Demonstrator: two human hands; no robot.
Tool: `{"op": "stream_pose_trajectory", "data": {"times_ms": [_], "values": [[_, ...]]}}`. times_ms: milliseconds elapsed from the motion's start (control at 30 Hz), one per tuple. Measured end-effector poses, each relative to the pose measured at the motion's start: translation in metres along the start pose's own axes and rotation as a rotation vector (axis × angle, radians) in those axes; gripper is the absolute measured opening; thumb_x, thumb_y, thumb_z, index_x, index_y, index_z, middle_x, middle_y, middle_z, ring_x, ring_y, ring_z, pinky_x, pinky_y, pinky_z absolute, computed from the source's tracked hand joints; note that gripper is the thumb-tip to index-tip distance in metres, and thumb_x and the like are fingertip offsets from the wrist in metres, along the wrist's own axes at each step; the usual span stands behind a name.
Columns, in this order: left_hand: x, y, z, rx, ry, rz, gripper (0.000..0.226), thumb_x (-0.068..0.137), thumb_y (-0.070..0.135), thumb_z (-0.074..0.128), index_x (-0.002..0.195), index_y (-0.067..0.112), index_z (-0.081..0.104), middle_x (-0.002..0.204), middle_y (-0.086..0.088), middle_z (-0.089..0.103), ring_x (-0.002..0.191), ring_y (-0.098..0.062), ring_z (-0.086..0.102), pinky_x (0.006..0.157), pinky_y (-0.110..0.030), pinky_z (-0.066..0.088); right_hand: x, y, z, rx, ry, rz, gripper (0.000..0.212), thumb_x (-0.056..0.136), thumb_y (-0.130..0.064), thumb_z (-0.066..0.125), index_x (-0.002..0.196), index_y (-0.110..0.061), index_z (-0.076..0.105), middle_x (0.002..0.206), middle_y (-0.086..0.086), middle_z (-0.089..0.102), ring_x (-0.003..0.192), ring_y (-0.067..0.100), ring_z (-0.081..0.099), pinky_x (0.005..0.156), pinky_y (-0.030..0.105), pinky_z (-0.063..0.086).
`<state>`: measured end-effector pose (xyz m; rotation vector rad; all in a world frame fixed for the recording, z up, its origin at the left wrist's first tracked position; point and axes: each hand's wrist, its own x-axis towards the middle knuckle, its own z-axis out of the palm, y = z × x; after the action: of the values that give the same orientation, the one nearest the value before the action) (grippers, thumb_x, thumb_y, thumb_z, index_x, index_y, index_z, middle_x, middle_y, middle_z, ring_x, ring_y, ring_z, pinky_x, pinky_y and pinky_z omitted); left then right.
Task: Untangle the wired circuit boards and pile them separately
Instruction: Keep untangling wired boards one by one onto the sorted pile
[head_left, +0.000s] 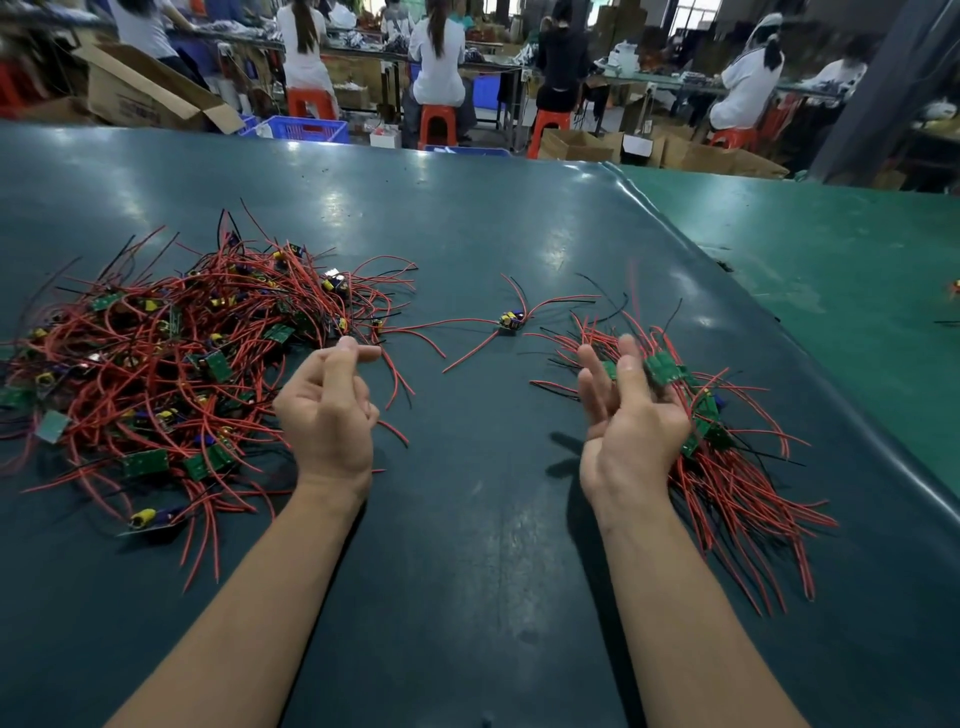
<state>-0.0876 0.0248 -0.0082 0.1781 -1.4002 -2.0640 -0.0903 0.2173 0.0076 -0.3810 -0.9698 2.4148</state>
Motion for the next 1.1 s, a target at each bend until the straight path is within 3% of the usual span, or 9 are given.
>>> {"op": "stream_pose_trajectory", "data": {"times_ms": [200, 300, 400, 500, 600, 767, 933, 1033, 1100], "values": [[0.0, -0.002, -0.001, 0.197, 0.019, 0.045, 0.031, 0.099, 0.021, 0.053, 0.071, 0.018, 0.067, 0.043, 0.011, 0.032, 0.042, -0.011, 0.025, 0.047, -0.033, 0.016, 0.0, 0.004, -0.008, 0.006, 0.186, 0.066, 0.013, 0.1, -0.009, 0.052, 0.109, 0.0, 0.056, 0.114, 0.012, 0.067, 0.066, 0.022, 0.073, 0.049, 0.021, 0.054], [-0.004, -0.003, -0.004, 0.575, 0.027, 0.256, 0.026, 0.095, 0.032, 0.054, 0.072, 0.025, 0.066, 0.049, 0.012, 0.042, 0.051, -0.013, 0.042, 0.052, -0.028, 0.028, -0.001, 0.007, -0.007, -0.107, 0.132, 0.101, 0.012, 0.101, -0.01, 0.049, 0.1, -0.003, 0.058, 0.097, 0.015, 0.07, 0.057, 0.018, 0.07, 0.044, 0.022, 0.051], [-0.008, -0.004, -0.007, 1.02, 0.018, 0.48, 0.02, 0.087, 0.031, 0.057, 0.091, 0.016, 0.069, 0.078, 0.001, 0.061, 0.084, -0.029, 0.054, 0.075, -0.036, 0.04, -0.004, 0.01, -0.005, -0.277, 0.033, 0.119, 0.023, 0.102, -0.014, 0.046, 0.091, -0.003, 0.062, 0.071, 0.009, 0.07, 0.046, 0.014, 0.063, 0.037, 0.02, 0.046], [-0.006, -0.008, -0.012, 1.353, 0.036, 0.374, 0.038, 0.081, 0.03, 0.066, 0.116, 0.017, 0.064, 0.119, -0.012, 0.056, 0.117, -0.035, 0.042, 0.095, -0.047, 0.032, -0.011, 0.019, -0.005, -0.518, -0.136, 0.035, 0.025, 0.101, -0.016, 0.047, 0.084, -0.008, 0.064, 0.057, 0.0, 0.065, 0.039, 0.011, 0.053, 0.034, 0.019, 0.04], [-0.001, -0.007, -0.018, 1.533, 0.016, 0.138, 0.05, 0.083, 0.035, 0.063, 0.128, 0.014, 0.058, 0.138, -0.016, 0.046, 0.129, -0.036, 0.033, 0.102, -0.048, 0.026, -0.017, 0.026, -0.005, -0.732, -0.274, -0.074, 0.024, 0.101, -0.02, 0.05, 0.082, -0.017, 0.065, 0.058, -0.003, 0.066, 0.042, 0.01, 0.053, 0.038, 0.02, 0.039], [0.008, -0.002, -0.024, 1.5, -0.024, 0.117, 0.025, 0.091, 0.017, 0.058, 0.111, 0.012, 0.072, 0.123, -0.014, 0.055, 0.114, -0.037, 0.049, 0.098, -0.046, 0.036, -0.013, 0.029, -0.007, -0.829, -0.275, -0.175, 0.026, 0.099, -0.021, 0.052, 0.079, -0.022, 0.067, 0.06, -0.007, 0.067, 0.047, 0.006, 0.056, 0.043, 0.019, 0.042], [0.011, 0.003, -0.026, 1.469, -0.007, 0.113, 0.029, 0.09, 0.011, 0.06, 0.119, 0.011, 0.064, 0.114, -0.021, 0.06, 0.106, -0.042, 0.055, 0.093, -0.048, 0.04, 0.004, 0.023, -0.013, -0.766, -0.054, -0.134, 0.026, 0.097, -0.018, 0.053, 0.075, -0.018, 0.067, 0.06, -0.006, 0.066, 0.053, 0.008, 0.059, 0.044, 0.025, 0.048], [0.008, 0.003, -0.025, 1.497, 0.054, 0.178, 0.033, 0.088, 0.013, 0.063, 0.121, 0.015, 0.06, 0.112, -0.017, 0.062, 0.105, -0.039, 0.056, 0.09, -0.048, 0.037, 0.008, 0.023, -0.014, -0.816, 0.042, -0.193, 0.027, 0.095, -0.021, 0.052, 0.072, -0.021, 0.065, 0.063, -0.007, 0.067, 0.056, 0.008, 0.059, 0.054, 0.033, 0.052], [0.007, 0.005, -0.024, 1.434, 0.108, 0.291, 0.033, 0.087, 0.01, 0.063, 0.119, 0.018, 0.061, 0.113, -0.012, 0.064, 0.103, -0.035, 0.057, 0.089, -0.047, 0.034, 0.007, 0.023, -0.015, -0.89, 0.046, -0.249, 0.028, 0.095, -0.023, 0.052, 0.069, -0.025, 0.064, 0.062, -0.009, 0.067, 0.054, -0.001, 0.057, 0.057, 0.025, 0.047]]}}
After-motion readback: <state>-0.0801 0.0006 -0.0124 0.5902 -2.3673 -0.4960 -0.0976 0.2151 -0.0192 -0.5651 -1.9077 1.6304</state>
